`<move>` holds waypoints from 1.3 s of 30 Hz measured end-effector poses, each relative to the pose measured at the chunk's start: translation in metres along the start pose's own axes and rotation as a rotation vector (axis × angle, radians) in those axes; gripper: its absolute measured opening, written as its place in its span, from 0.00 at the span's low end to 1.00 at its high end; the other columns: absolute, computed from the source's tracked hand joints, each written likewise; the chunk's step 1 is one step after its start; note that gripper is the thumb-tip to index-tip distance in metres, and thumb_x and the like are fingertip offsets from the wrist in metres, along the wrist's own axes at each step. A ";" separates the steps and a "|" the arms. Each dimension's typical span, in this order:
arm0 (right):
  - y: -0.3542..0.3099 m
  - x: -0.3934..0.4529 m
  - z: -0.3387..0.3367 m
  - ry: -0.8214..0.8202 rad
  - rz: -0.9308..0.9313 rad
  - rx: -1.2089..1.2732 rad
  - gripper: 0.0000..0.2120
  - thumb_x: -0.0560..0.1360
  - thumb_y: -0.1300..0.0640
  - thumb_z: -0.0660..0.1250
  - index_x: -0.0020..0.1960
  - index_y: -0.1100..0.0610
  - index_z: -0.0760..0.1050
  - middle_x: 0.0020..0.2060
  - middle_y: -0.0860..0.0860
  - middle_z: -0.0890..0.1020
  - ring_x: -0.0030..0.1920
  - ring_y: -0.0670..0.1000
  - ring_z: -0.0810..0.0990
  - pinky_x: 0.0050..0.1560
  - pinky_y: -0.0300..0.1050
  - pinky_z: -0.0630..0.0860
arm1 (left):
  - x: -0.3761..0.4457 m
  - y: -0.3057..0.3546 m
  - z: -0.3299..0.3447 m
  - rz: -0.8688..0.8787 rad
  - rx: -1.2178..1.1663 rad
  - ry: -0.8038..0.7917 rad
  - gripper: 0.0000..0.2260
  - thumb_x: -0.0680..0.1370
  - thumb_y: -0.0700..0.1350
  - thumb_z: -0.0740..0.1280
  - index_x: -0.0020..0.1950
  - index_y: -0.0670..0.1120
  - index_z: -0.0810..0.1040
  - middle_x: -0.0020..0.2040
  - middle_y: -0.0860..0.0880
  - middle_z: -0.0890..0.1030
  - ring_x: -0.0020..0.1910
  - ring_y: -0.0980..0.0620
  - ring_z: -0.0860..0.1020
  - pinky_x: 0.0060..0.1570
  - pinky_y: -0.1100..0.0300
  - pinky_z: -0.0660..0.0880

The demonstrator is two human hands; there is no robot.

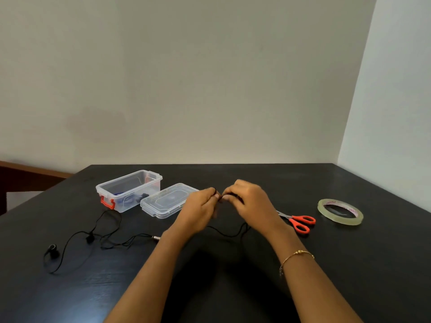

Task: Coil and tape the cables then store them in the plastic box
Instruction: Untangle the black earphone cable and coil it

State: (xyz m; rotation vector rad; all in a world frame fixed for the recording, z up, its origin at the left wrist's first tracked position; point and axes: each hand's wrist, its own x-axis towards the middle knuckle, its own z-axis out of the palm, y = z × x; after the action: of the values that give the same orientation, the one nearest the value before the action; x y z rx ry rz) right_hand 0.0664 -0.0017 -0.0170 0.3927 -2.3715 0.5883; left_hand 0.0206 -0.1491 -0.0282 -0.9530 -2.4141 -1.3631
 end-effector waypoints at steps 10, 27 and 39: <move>0.009 -0.002 0.005 0.095 0.071 0.105 0.09 0.77 0.59 0.62 0.51 0.58 0.80 0.32 0.45 0.75 0.32 0.42 0.73 0.37 0.38 0.72 | -0.006 0.032 -0.019 -0.249 -1.148 -0.329 0.12 0.76 0.44 0.56 0.36 0.42 0.73 0.19 0.54 0.64 0.17 0.61 0.59 0.20 0.68 0.55; -0.022 0.003 0.002 0.030 -0.107 -0.340 0.10 0.75 0.50 0.60 0.48 0.49 0.80 0.37 0.46 0.82 0.42 0.52 0.77 0.45 0.49 0.64 | 0.002 0.004 -0.006 0.045 0.233 0.197 0.08 0.80 0.39 0.56 0.42 0.42 0.70 0.40 0.47 0.79 0.41 0.48 0.76 0.43 0.58 0.71; 0.025 -0.001 -0.005 0.352 0.028 -0.168 0.07 0.68 0.68 0.71 0.45 0.62 0.82 0.36 0.54 0.81 0.44 0.53 0.74 0.43 0.34 0.65 | -0.003 0.023 -0.024 -0.182 -0.421 0.074 0.18 0.79 0.44 0.60 0.29 0.45 0.63 0.22 0.52 0.62 0.21 0.55 0.61 0.34 0.59 0.66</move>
State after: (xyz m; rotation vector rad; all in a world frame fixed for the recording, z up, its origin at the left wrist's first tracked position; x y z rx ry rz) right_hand 0.0590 0.0219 -0.0220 0.1654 -2.0696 0.4268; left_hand 0.0346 -0.1621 -0.0004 -0.7599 -2.2472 -1.9891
